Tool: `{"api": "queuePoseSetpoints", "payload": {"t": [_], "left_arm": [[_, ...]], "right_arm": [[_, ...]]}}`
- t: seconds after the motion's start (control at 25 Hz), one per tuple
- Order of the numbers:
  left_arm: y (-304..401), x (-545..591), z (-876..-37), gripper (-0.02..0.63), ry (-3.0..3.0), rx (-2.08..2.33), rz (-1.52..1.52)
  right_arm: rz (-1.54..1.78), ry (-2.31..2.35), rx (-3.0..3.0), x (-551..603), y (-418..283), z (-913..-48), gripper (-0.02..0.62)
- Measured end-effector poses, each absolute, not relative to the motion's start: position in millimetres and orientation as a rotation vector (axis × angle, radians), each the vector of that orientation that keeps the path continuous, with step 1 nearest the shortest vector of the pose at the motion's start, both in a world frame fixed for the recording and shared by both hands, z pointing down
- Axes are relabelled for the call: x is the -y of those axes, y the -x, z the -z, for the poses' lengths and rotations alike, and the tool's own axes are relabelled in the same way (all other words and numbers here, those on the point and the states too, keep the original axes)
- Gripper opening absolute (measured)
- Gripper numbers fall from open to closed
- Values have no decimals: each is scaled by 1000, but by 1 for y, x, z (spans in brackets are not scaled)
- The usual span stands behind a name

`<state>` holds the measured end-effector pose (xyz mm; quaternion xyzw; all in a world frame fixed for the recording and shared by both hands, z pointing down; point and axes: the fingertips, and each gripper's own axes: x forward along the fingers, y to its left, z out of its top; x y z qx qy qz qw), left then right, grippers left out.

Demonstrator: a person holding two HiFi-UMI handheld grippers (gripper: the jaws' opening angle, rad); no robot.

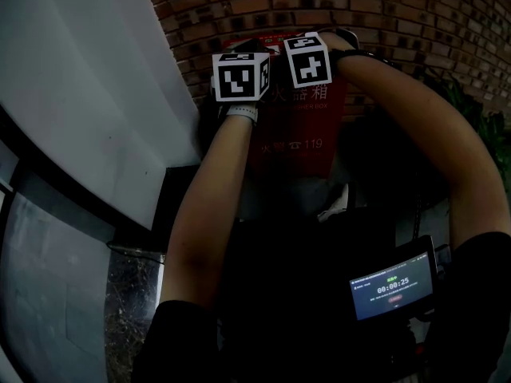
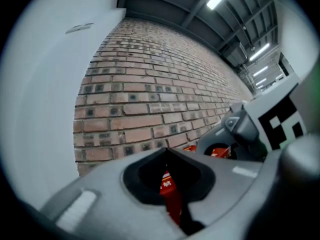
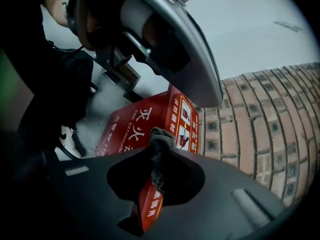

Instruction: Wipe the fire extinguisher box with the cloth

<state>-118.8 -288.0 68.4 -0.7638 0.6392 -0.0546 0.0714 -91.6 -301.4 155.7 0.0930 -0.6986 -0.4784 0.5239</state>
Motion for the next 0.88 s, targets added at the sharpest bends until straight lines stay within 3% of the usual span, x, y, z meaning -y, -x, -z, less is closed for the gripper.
{"api": "queuePoseSetpoints", "payload": {"t": [0.36, 0.88], "left_arm": [[109, 295, -68, 2, 2319, -1884, 140], [110, 341, -83, 2, 2366, -1882, 155]], "right_arm": [[1218, -426, 1653, 358, 77, -94, 41], [1215, -469, 1546, 478, 86, -123, 41]]}}
